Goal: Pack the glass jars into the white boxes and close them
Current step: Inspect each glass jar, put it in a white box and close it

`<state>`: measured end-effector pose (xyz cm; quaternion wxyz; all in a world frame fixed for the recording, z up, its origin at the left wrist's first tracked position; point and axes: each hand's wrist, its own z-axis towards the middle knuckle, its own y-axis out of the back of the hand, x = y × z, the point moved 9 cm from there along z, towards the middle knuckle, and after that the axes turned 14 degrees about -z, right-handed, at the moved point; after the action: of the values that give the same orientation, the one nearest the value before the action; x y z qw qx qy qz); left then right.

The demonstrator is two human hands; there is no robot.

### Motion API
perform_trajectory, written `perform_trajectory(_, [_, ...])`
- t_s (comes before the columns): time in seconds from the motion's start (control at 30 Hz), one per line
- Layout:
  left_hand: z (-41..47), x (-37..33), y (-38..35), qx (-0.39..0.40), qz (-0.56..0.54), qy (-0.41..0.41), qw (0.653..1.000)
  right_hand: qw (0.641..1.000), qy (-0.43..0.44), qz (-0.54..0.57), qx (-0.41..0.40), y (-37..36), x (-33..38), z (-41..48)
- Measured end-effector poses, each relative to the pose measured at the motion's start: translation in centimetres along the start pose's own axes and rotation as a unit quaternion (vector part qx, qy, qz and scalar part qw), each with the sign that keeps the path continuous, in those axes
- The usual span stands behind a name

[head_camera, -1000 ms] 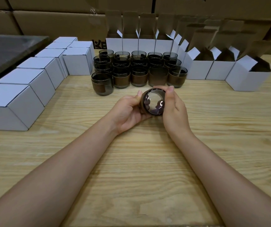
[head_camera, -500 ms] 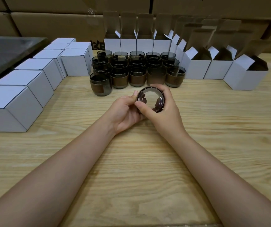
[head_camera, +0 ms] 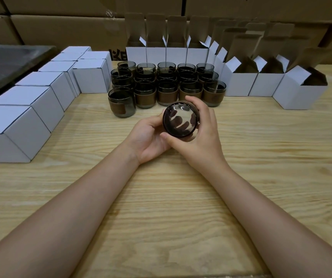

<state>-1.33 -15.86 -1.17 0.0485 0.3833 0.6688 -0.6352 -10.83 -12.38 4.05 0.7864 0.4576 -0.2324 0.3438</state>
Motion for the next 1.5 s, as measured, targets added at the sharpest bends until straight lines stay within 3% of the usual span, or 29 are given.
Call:
perform_trajectory(0.23, [-0.4, 1.8, -1.1, 0.084, 0.053, 0.091, 0.991, 0.998, 0.037, -0.027, -0.043, 0.7, 0.7, -0.1])
perform_trajectory(0.47, [-0.2, 0.1, -1.4, 0.08, 0.057, 0.0, 0.995, 0.998, 0.051, -0.012, -0.025, 0.3, 0.8, -0.1])
perform_trajectory(0.67, [-0.5, -1.2, -1.2, 0.074, 0.047, -0.048, 0.995, 0.994, -0.079, 0.071, -0.009, -0.3, -1.3, 0.0])
perform_trajectory(0.87, [-0.2, -0.9, -1.3, 0.101, 0.046, -0.046, 0.993, 0.992, -0.08, 0.074, 0.056, -1.8, -1.8, -0.1])
perform_trajectory(1.23, [-0.1, -1.0, -1.3, 0.082, 0.054, -0.057, 0.994, 0.988, -0.095, 0.117, 0.033, -1.4, -2.2, 0.1])
perform_trajectory(1.5, [-0.3, -0.8, -0.9, 0.041, 0.083, -0.044, 0.995, 0.951, -0.129, 0.279, 0.04, -2.0, -2.8, 0.5])
